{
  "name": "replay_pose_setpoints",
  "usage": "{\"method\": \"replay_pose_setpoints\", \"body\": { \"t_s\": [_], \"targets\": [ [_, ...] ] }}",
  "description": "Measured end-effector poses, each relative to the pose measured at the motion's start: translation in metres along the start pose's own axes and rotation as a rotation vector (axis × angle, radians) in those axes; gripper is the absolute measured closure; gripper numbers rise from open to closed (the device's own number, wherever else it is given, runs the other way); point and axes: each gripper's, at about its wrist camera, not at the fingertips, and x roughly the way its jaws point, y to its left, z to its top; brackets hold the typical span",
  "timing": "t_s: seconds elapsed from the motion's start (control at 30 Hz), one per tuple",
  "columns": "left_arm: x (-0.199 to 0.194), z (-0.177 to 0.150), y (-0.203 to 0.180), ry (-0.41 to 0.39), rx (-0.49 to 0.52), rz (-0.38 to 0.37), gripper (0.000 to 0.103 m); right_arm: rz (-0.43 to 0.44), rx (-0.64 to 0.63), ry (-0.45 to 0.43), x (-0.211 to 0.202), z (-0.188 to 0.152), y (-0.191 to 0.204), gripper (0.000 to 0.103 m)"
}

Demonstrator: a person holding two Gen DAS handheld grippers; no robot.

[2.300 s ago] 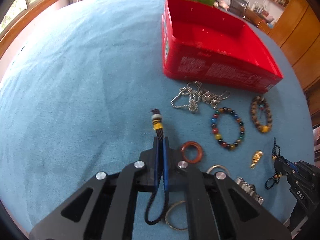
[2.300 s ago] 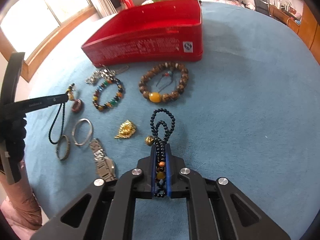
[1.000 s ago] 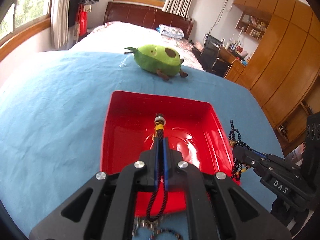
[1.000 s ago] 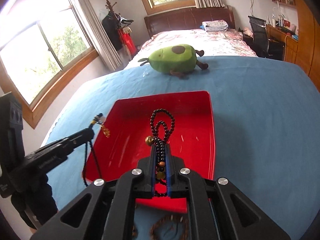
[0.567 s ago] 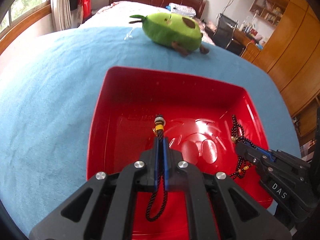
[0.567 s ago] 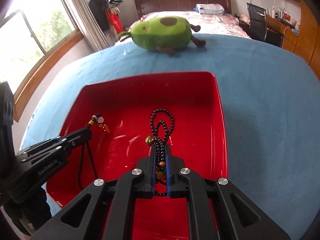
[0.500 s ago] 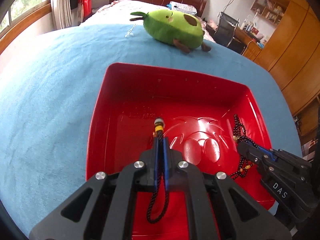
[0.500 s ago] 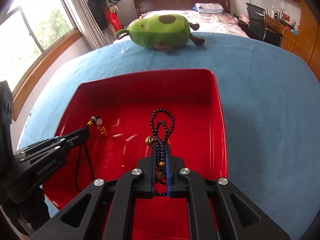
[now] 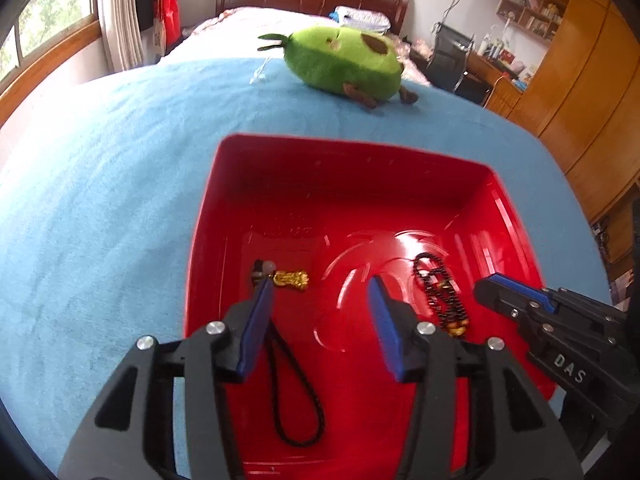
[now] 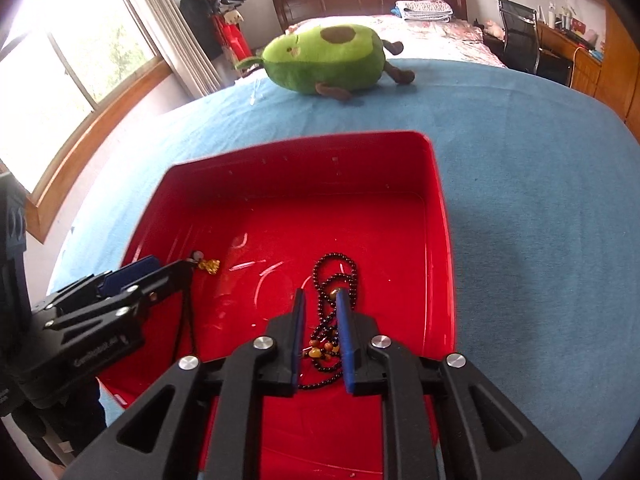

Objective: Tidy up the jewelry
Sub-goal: 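Open the left tool to drop the keychain while the right tool drops the necklace into the tray, then grasp the multicolour bead bracelet with the left tool while the right tool grasps the brown wooden bead bracelet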

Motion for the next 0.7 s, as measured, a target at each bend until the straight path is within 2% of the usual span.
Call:
{"method": "replay_pose_setpoints", "body": {
  "t_s": [0.23, 0.33, 0.43, 0.5, 0.7],
  "targets": [
    [-0.046, -0.004, 0.001, -0.056, -0.010, 0.032, 0.048, 0.013, 0.025, -0.060, -0.039, -0.004, -0.004, 0.086],
    [-0.069, -0.011, 0.002, -0.070, -0.016, 0.022, 0.041, 0.016, 0.017, -0.083, -0.060, -0.012, -0.001, 0.085],
    [-0.091, -0.021, 0.006, -0.084, -0.026, 0.008, 0.038, 0.017, -0.003, -0.117, -0.081, -0.022, 0.005, 0.079],
    [-0.105, -0.030, 0.008, -0.093, -0.023, 0.033, 0.033, 0.013, -0.012, -0.131, -0.095, -0.031, 0.007, 0.078],
    [-0.134, -0.064, 0.017, -0.098, -0.032, 0.101, 0.031, 0.011, -0.035, -0.144, -0.130, -0.066, 0.008, 0.078]
  ]
}}
